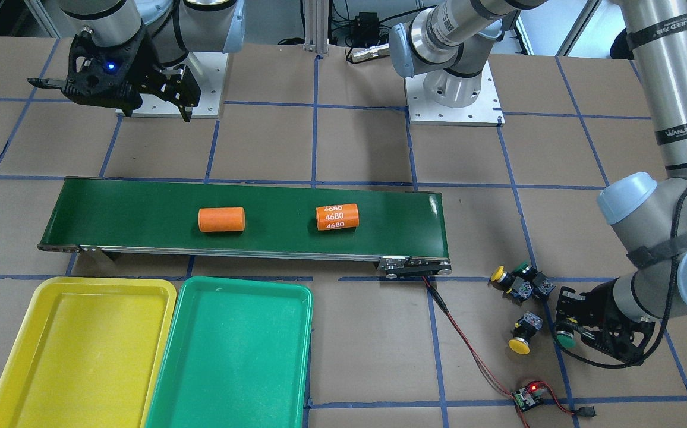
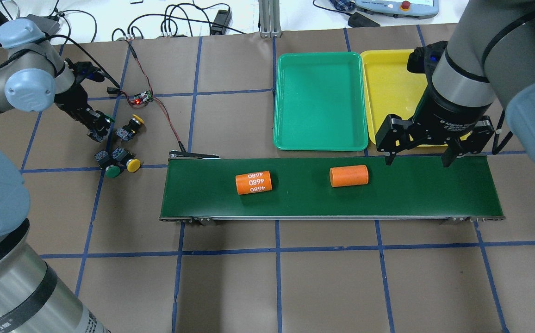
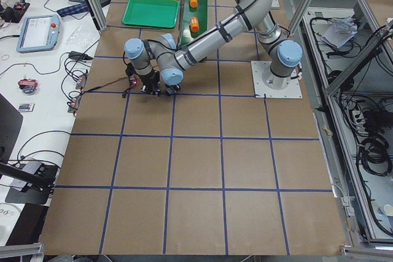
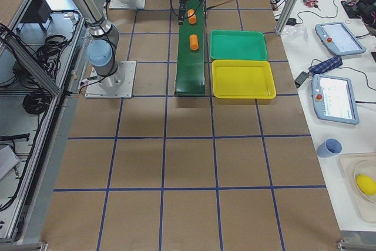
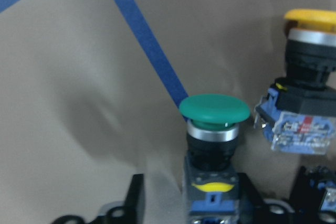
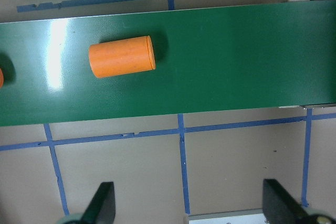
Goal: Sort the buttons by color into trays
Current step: 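Lower the left gripper onto a green-capped button and grasp it, then place the green-capped button on the belt and open the left gripper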
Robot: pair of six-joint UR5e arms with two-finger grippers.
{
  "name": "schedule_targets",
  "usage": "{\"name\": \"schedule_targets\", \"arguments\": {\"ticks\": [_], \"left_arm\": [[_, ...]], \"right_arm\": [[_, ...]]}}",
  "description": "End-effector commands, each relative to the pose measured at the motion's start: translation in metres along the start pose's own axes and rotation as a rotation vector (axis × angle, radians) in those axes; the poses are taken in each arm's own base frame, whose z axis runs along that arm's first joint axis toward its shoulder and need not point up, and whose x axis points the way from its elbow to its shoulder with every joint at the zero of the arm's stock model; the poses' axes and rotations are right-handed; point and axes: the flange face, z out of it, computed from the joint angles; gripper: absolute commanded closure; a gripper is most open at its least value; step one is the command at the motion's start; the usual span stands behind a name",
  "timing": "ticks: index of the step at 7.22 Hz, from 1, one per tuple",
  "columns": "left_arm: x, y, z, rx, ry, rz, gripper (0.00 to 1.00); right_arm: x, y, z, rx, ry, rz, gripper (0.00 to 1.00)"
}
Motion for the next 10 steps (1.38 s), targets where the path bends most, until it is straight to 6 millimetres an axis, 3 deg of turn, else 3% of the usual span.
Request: {"name": "schedule_targets", "arguments": {"ticks": [1, 2, 3, 5, 6, 7, 8, 9, 10], "left_arm": [[0.089, -0.01, -0.082, 0.01, -0.036, 0.289, 1.0], [0.139, -0.004, -0.102, 0.006, -0.043, 0.455, 1.0], [0.187, 0.016, -0.102, 0.003, -0.029, 0.585, 1.0], [0.276, 0.039, -0.064, 0.078, -0.166, 0.841, 1.0], [0.323, 0.044, -0.032, 0.07, -0.193, 0.938, 1.0], [0.341, 0.049, -0.022, 0.058, -0.241, 0.997, 1.0], [0.347, 0.05, -0.024, 0.065, -0.241, 1.038, 1.0], [0.356, 0.049, -0.014, 0.055, -0.224, 1.043, 1.0], [0.376, 0.054, -0.006, 0.038, -0.227, 1.075, 1.0]], "right_arm": [[0.0, 0.0, 0.0, 0.0, 0.0, 0.0, 0.0], [0.0, 0.0, 0.0, 0.0, 0.0, 0.0, 0.0], [0.0, 0.0, 0.0, 0.0, 0.001, 0.0, 0.0], [0.0, 0.0, 0.001, -0.002, 0.0, 0.0, 0.0], [0.0, 0.0, 0.001, -0.001, 0.001, 0.0, 0.0], [0.0, 0.0, 0.001, -0.002, 0.0, 0.0, 0.0], [0.0, 0.0, 0.001, -0.003, 0.001, 0.0, 0.0], [0.0, 0.0, 0.001, -0.003, 0.003, -0.002, 0.0], [0.0, 0.001, 0.002, -0.006, 0.003, 0.0, 0.0]]}}
